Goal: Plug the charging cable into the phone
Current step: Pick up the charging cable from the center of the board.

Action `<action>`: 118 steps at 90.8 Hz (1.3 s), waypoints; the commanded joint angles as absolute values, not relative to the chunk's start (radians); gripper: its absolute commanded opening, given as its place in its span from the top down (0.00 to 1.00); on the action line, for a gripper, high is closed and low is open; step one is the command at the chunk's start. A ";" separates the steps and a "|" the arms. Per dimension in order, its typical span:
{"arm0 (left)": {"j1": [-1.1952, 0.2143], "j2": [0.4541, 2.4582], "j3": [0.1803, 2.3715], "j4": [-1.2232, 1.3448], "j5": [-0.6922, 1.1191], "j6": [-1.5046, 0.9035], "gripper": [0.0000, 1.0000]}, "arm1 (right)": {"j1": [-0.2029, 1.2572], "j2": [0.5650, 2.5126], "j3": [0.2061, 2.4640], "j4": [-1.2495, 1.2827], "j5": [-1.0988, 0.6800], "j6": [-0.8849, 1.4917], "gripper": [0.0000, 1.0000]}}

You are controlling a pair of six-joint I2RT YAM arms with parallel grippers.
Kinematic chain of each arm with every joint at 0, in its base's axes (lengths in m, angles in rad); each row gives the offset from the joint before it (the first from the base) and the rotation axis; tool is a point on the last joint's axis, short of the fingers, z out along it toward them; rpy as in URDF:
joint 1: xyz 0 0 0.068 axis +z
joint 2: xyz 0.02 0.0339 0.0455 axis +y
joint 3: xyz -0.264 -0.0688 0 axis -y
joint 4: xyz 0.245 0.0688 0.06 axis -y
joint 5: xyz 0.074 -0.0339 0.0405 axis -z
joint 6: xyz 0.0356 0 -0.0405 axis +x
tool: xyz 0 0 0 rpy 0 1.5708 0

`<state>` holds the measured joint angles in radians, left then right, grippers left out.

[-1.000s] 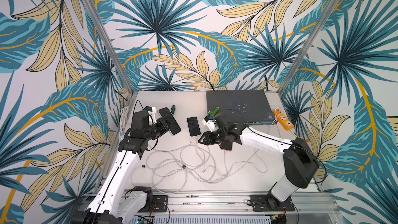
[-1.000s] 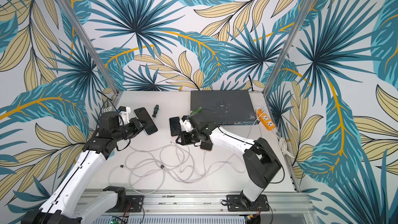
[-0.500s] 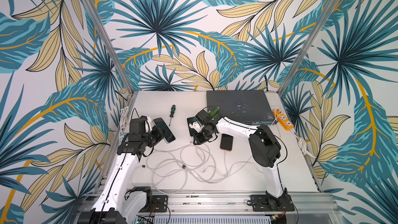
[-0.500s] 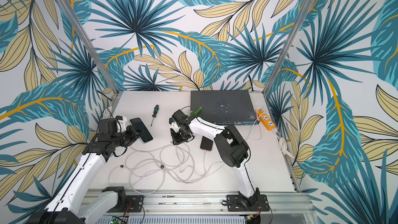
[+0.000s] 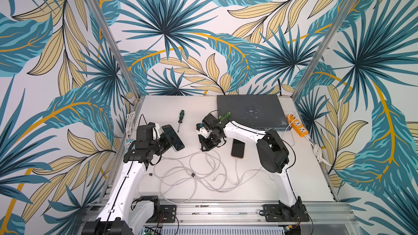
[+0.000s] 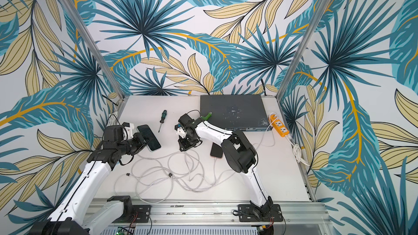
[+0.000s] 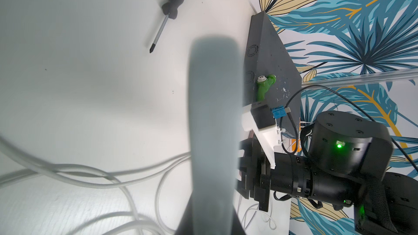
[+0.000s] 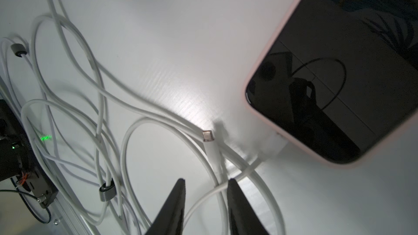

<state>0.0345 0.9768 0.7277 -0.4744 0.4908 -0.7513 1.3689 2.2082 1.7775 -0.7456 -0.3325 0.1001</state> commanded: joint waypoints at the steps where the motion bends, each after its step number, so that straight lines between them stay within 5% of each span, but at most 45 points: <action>1: 0.043 0.963 0.719 -0.413 0.513 -0.744 1.00 | 1.376 2.270 1.814 -0.802 -0.325 0.060 0.66; 44: 0.043 0.966 0.730 -0.408 0.530 -0.738 1.00 | 1.393 2.350 1.841 -0.846 -0.310 0.051 0.65; 118: 0.042 0.978 0.735 -0.417 0.526 -0.735 1.00 | 1.438 2.465 1.924 -0.991 0.111 0.102 0.69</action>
